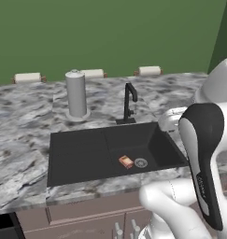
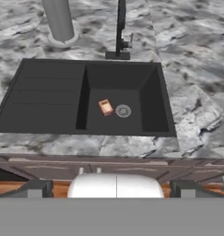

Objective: Pick up the bar soap and bar soap from the sink, and place them back in the cabinet, and close the cabinet doors.

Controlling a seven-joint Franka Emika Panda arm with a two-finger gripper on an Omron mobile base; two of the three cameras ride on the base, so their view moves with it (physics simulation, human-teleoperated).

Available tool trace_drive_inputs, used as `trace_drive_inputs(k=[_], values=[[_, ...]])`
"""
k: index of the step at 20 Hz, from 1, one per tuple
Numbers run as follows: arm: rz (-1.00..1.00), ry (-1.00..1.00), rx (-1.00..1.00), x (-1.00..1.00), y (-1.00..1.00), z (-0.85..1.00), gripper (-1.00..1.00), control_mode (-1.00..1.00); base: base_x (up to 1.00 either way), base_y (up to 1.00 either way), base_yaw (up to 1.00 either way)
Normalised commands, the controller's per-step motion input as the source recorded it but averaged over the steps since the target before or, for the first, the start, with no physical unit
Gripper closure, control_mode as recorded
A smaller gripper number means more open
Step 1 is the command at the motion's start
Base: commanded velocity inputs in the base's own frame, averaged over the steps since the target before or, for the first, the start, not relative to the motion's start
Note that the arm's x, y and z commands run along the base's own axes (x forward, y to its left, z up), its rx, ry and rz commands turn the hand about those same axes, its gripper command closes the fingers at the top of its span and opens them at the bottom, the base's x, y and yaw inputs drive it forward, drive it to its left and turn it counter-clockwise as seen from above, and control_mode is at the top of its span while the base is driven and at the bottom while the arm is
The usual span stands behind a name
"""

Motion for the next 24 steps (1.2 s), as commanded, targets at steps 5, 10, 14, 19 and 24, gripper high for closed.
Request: trace_drive_inputs(k=[5,10,14,19,24], values=[[0.06,0.03,0.01,0.09,-0.01,-0.37,-1.00,-1.00,0.00,0.00,0.00],[0.05,0.02,0.00,0.16,0.00,-0.35,-1.00,-1.00,0.00,0.00,0.00],[0.03,0.05,0.00,0.29,0.00,-0.16,-1.00,-1.00,0.00,0.00,0.00],[0.05,0.03,0.00,0.23,0.00,-0.17,-1.00,-1.00,0.00,0.00,0.00],[0.06,0.07,0.00,0.26,0.00,-0.13,-1.00,-1.00,0.00,0.00,0.00]])
